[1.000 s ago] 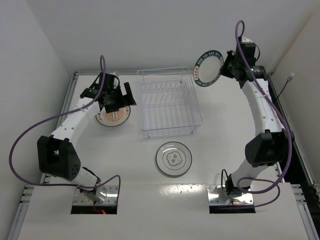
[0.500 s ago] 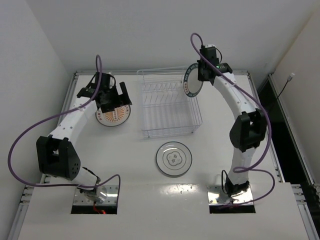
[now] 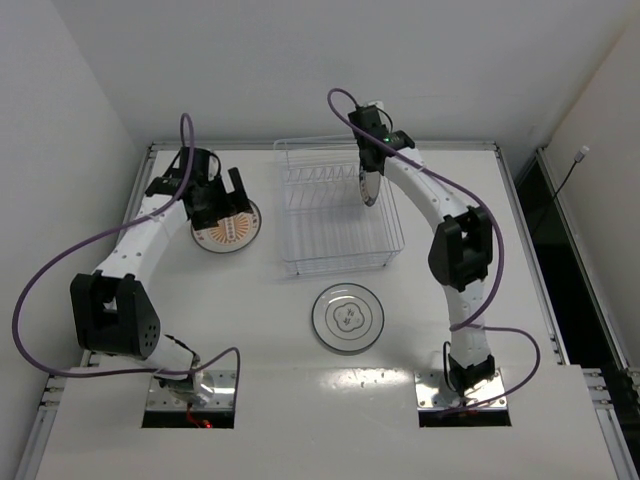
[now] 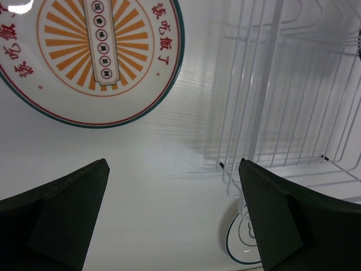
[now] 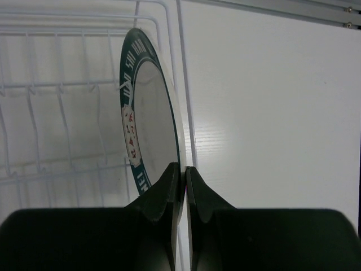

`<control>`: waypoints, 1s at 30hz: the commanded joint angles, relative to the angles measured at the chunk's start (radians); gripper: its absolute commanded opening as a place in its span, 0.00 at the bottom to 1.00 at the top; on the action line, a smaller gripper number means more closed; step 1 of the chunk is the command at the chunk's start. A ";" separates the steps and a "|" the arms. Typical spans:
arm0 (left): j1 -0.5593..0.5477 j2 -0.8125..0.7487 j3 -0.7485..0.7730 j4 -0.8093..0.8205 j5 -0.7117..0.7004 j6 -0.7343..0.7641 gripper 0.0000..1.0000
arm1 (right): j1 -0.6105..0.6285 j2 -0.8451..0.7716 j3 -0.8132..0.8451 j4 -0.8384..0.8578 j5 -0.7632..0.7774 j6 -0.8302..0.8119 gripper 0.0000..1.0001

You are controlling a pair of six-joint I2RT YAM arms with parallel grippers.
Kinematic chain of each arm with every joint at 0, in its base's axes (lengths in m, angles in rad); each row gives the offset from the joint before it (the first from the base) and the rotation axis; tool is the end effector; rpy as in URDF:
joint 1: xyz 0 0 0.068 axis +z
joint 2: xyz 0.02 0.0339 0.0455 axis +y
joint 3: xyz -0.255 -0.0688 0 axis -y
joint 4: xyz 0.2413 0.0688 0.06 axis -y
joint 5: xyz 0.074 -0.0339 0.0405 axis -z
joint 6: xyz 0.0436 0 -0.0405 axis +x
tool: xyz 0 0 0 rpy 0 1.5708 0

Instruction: Load the plates into the dish rack

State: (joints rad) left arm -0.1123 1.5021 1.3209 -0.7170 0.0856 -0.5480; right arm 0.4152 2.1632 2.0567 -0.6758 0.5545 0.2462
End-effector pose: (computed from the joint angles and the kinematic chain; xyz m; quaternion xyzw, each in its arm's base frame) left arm 0.3214 -0.0400 0.2916 -0.1901 0.9239 -0.1451 0.2988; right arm 0.4553 0.1756 0.2808 0.0298 0.8937 -0.1191 0.4315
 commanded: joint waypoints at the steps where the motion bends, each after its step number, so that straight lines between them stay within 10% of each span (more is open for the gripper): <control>1: 0.055 -0.026 -0.017 0.016 -0.010 0.020 1.00 | 0.023 -0.011 0.019 0.006 -0.004 0.037 0.00; 6: 0.105 0.027 -0.017 0.066 -0.010 0.020 1.00 | 0.023 -0.002 0.069 -0.062 -0.071 0.068 0.06; 9: 0.154 0.052 -0.063 0.138 0.017 -0.015 1.00 | 0.023 -0.022 0.097 -0.090 -0.114 0.096 0.56; 12: 0.218 0.066 -0.136 0.250 0.110 -0.070 1.00 | 0.023 -0.112 0.106 -0.123 -0.136 0.105 0.79; 30: 0.390 0.251 -0.364 0.626 0.290 -0.283 0.94 | 0.013 -0.789 -0.371 -0.221 -0.328 0.163 0.85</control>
State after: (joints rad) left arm 0.2558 1.7355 0.9821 -0.1589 0.3531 -0.8001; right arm 0.4316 1.3834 1.7351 -0.8589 0.2485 0.3828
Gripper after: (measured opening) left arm 0.962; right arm 0.852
